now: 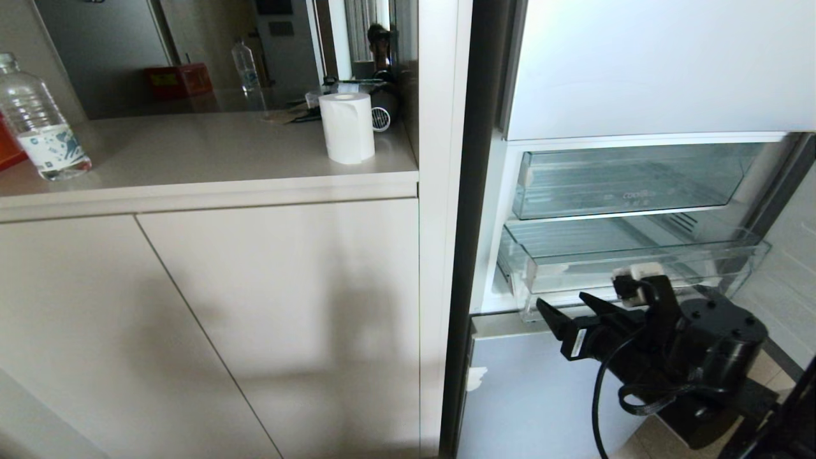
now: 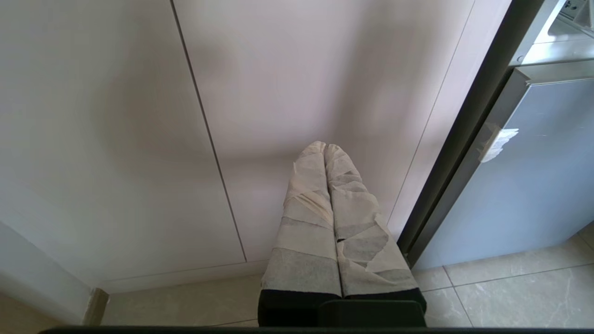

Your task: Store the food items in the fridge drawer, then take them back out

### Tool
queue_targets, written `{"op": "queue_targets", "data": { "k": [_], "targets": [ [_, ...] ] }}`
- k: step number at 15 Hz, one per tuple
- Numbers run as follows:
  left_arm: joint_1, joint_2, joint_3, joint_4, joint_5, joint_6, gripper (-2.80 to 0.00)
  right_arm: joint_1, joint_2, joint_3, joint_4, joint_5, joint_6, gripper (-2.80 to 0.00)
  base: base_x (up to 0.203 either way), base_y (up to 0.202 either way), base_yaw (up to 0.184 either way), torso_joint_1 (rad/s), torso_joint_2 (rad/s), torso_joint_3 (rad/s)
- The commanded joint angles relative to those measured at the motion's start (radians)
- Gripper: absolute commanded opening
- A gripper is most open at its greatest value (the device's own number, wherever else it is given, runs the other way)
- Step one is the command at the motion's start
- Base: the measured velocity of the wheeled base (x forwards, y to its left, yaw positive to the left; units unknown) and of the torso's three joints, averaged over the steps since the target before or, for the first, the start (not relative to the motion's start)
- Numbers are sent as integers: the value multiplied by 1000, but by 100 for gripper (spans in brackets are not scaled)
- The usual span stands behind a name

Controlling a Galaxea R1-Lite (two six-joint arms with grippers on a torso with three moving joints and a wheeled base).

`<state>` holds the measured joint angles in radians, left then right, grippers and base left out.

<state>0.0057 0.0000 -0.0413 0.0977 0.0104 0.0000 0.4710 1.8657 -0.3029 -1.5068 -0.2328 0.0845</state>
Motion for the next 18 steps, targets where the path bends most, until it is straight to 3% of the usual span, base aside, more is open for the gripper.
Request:
{"op": "queue_targets", "data": {
  "k": [1,4,6,12,18],
  "targets": [
    [0,2,0,1,0,0,-280,-43,-217,-6,107,-8,-3,0,0,0,0,0,0,0],
    [0,2,0,1,0,0,-280,-200,-368,-171,633,35,-21,0,0,0,0,0,0,0],
    [0,2,0,1,0,-1,-280,-335,-393,-336,875,147,-52,0,0,0,0,0,0,0],
    [0,2,0,1,0,-1,-280,-446,-106,-688,1107,206,-73,0,0,0,0,0,0,0],
    [0,2,-1,1,0,0,-280,-486,117,-962,1245,249,-112,0,0,0,0,0,0,0]
  ]
}}
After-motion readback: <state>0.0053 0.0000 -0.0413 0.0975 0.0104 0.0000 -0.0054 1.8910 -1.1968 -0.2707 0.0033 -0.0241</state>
